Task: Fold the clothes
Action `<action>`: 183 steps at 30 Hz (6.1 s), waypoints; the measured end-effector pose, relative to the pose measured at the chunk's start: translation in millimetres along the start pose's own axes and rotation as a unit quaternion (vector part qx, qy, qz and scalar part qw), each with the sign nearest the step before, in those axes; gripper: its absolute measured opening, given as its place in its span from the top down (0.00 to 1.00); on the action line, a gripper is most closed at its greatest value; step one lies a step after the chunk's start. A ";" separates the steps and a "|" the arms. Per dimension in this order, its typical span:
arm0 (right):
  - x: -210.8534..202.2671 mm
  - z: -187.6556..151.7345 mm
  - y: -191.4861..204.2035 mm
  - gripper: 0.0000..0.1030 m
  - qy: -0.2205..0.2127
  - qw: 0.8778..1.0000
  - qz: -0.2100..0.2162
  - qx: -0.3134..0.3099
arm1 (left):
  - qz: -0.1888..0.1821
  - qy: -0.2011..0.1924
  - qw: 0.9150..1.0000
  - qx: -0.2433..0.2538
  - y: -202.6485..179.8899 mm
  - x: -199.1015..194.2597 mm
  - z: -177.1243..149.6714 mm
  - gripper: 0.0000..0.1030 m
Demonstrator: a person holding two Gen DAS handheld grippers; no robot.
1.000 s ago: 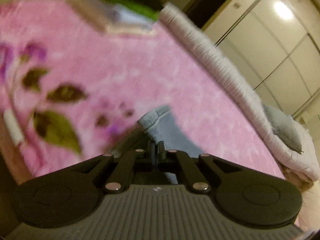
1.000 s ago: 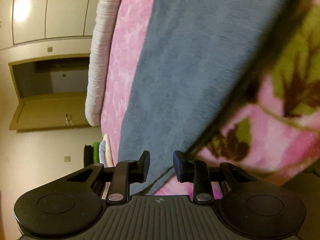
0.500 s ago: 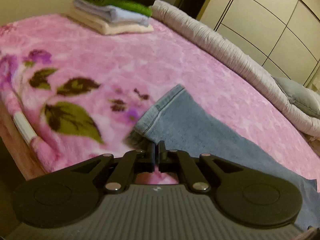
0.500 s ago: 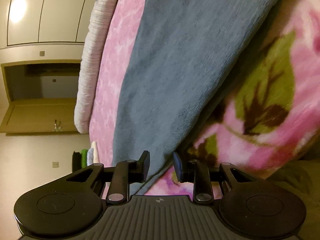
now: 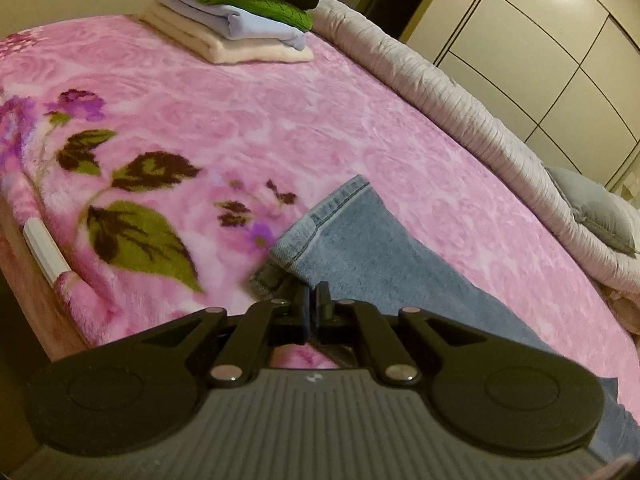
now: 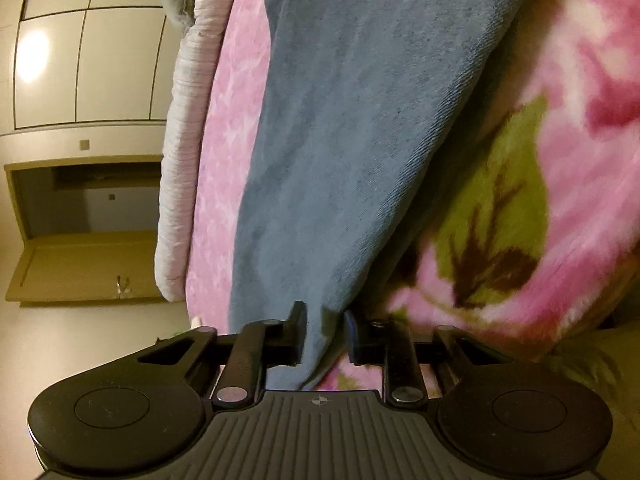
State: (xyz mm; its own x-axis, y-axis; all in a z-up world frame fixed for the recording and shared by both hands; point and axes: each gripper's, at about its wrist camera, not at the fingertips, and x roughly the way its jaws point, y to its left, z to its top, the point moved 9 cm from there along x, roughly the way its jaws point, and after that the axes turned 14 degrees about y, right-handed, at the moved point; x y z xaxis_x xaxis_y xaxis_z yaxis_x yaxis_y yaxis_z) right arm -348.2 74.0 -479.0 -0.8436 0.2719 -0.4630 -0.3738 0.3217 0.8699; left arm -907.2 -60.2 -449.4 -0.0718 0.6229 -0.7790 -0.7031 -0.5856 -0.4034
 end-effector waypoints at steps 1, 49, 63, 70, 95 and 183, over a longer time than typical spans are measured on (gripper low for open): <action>-3.8 -1.8 5.9 1.00 -0.006 1.000 -0.004 -0.020 | -0.005 -0.005 1.000 0.004 -1.7 -4.1 1.6 1.00; -245.6 156.2 -25.2 0.50 -0.259 0.829 -0.413 -0.272 | -0.169 0.174 0.871 0.427 -437.5 101.3 -168.0 0.78; -260.1 258.2 -17.1 0.52 -0.182 0.901 -0.284 -0.272 | -0.235 0.249 0.823 0.454 -579.9 199.1 -204.3 0.83; -255.9 250.5 -19.7 0.84 -0.217 0.859 -0.338 -0.317 | -0.228 0.189 0.841 0.453 -577.9 219.3 -210.7 0.97; -199.0 232.8 -10.7 0.53 -0.229 0.802 -0.451 -0.318 | -0.064 0.084 0.902 0.419 -445.7 168.9 -134.8 0.92; -117.1 23.9 -17.1 0.51 -0.126 0.889 -0.339 -0.280 | -0.057 -0.084 0.995 0.001 -114.1 -25.5 -27.4 0.93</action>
State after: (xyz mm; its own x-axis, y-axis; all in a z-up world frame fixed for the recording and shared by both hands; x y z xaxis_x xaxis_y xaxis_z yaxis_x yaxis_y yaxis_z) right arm -233.7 58.3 -443.7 -0.2656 0.4047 -0.8750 -0.9562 0.0054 0.2927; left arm -805.7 -23.5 -396.7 -0.1091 0.7633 -0.6368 -0.7151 -0.5052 -0.4830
